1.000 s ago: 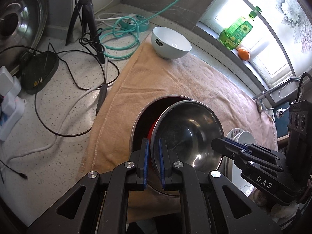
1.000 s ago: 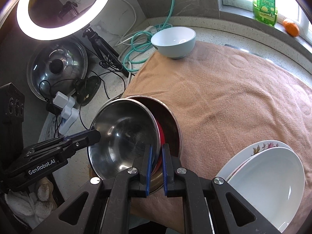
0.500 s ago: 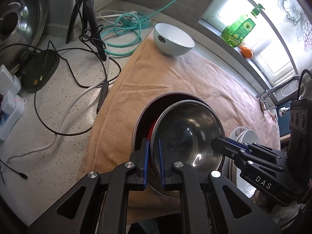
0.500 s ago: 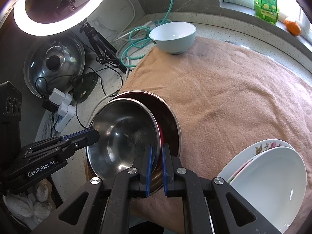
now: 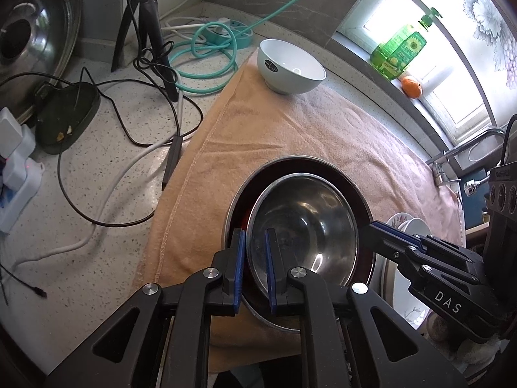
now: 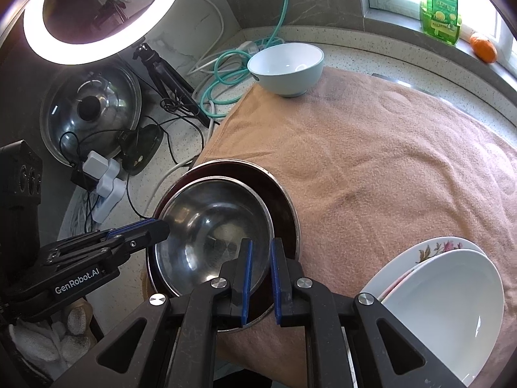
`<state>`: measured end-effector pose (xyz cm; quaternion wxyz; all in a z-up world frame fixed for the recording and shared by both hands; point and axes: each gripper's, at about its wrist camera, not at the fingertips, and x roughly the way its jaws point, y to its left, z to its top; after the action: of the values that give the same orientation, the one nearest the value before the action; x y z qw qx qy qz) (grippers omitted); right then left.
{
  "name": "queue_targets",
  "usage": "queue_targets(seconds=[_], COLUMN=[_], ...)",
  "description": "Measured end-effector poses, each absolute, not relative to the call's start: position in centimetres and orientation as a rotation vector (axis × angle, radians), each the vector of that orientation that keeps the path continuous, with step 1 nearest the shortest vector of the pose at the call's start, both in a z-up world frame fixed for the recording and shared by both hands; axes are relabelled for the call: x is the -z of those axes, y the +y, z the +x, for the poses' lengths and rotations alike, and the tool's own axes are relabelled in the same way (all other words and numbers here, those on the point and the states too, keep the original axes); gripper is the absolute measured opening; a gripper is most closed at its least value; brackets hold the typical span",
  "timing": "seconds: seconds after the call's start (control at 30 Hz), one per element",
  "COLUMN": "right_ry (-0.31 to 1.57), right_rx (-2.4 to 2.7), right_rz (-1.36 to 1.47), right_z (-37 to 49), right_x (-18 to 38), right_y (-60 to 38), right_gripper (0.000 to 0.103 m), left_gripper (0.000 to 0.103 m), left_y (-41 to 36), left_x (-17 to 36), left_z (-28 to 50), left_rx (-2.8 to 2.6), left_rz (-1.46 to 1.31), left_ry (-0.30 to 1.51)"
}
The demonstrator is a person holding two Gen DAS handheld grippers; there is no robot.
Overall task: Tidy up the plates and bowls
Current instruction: 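Lower the red bowl with both tools into the large steel bowl, then open both tools to release the red bowl inside the steel bowl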
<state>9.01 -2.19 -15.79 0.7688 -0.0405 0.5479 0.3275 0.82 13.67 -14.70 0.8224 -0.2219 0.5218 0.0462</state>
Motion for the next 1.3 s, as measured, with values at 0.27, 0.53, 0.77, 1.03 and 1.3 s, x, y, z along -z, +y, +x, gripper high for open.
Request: queue_targets(seconds=[0.27, 0.53, 0.77, 1.03, 1.3], right_ry=[1.183, 1.165, 1.134, 1.097, 1.074], right_rx=[-0.709, -0.709, -0.701, -0.688, -0.676], right_rz=[-0.071, -0.041, -0.007, 0.027, 0.061], right_z=[9.1, 9.4, 10.1, 11.6, 14.0], right_x=[15.3, 14.3, 12.8, 11.0, 9.2], right_y=[-2.4, -2.9, -3.6, -4.2, -4.9], right_gripper=[0.011, 0.011, 0.012, 0.016, 0.018], left_gripper=[0.010, 0.010, 0.010, 0.010, 0.010], left_y=[13.7, 14.5, 16.7, 17.7, 17.4], left_x=[14.6, 13.9, 11.8, 10.0, 8.4], left_z=[0.9, 0.9, 0.8, 1.9, 4.0], left_rx=[-0.097, -0.086, -0.115, -0.112, -0.074], left_rz=[-0.462, -0.491, -0.522, -0.505, -0.477], left_ry=[1.103, 1.080, 1.020, 0.979, 0.951])
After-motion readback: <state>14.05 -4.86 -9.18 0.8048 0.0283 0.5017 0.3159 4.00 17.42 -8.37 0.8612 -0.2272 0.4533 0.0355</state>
